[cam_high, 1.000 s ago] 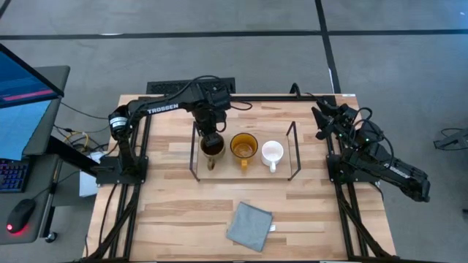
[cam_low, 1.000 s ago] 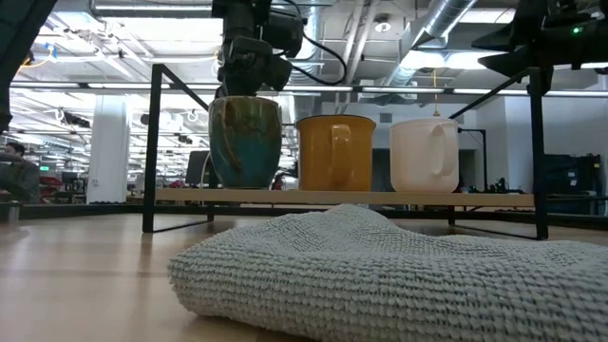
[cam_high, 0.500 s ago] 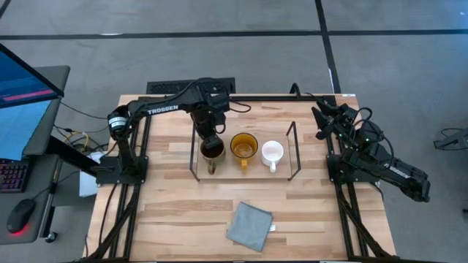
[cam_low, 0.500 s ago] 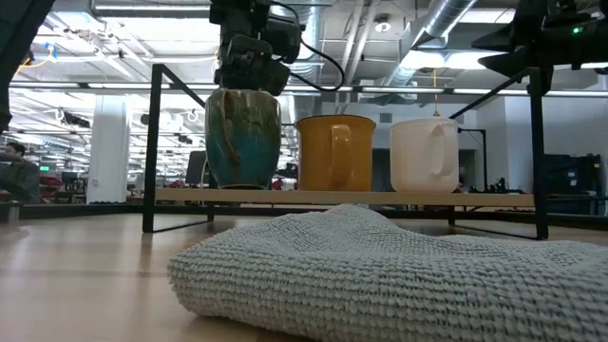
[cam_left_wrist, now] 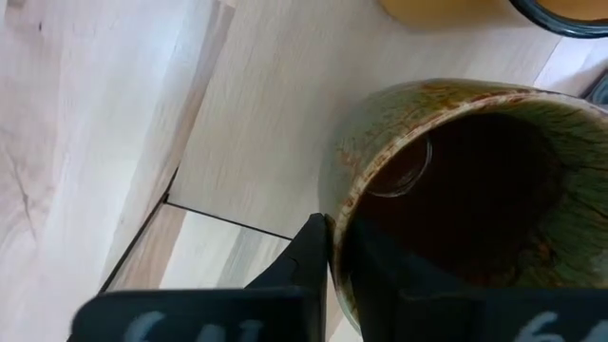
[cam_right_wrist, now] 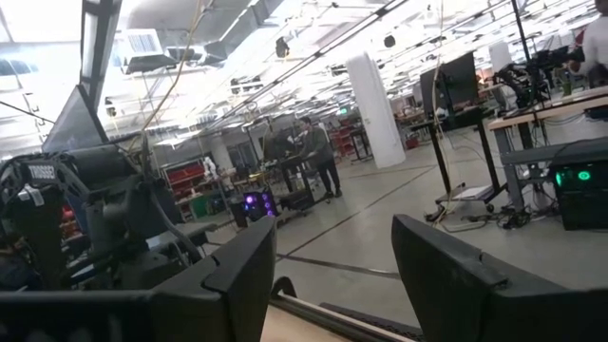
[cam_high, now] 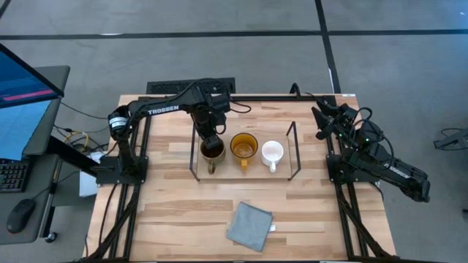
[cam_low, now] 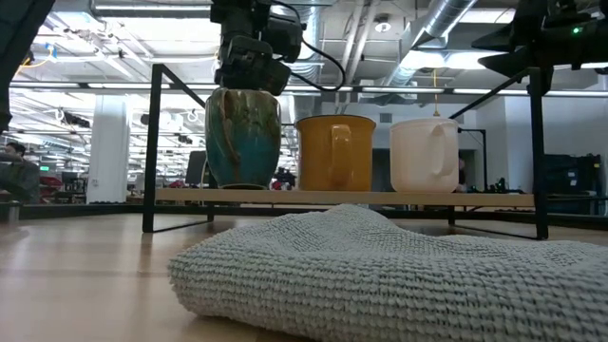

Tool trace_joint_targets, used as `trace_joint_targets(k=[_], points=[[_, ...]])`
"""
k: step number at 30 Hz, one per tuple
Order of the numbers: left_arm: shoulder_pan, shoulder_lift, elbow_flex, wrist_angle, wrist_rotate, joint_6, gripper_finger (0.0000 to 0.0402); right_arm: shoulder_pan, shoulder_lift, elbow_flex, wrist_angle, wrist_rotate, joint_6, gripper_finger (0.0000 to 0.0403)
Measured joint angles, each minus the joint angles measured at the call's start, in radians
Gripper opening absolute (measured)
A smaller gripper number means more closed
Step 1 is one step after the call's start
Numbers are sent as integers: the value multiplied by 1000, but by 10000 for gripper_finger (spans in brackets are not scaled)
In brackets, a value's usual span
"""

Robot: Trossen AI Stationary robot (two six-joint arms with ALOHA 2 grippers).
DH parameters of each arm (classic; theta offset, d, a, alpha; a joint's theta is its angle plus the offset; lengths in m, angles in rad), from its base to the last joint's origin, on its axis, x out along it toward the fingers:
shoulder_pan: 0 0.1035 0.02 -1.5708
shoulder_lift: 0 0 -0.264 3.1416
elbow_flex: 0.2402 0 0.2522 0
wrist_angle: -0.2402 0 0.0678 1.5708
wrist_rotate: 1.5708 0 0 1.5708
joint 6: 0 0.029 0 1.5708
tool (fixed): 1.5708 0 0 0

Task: Stack small to large cups/mugs on shelf
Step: Put the brown cup on the shelf

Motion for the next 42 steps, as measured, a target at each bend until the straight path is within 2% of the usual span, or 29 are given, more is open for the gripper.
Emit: trace_joint_targets(k=[6, 17, 25, 42], points=[[0, 2, -1, -2, 11, 9, 32, 0, 0, 0, -1, 0, 0, 233], [-1, 3, -3, -3, 50, 17, 35, 0, 0, 0, -4, 0, 0, 233], [1, -20, -4, 5, 9, 10, 39, 0, 0, 0, -4, 0, -11, 233], [0, -21, -3, 6, 5, 9, 39, 0, 0, 0, -4, 0, -15, 233]])
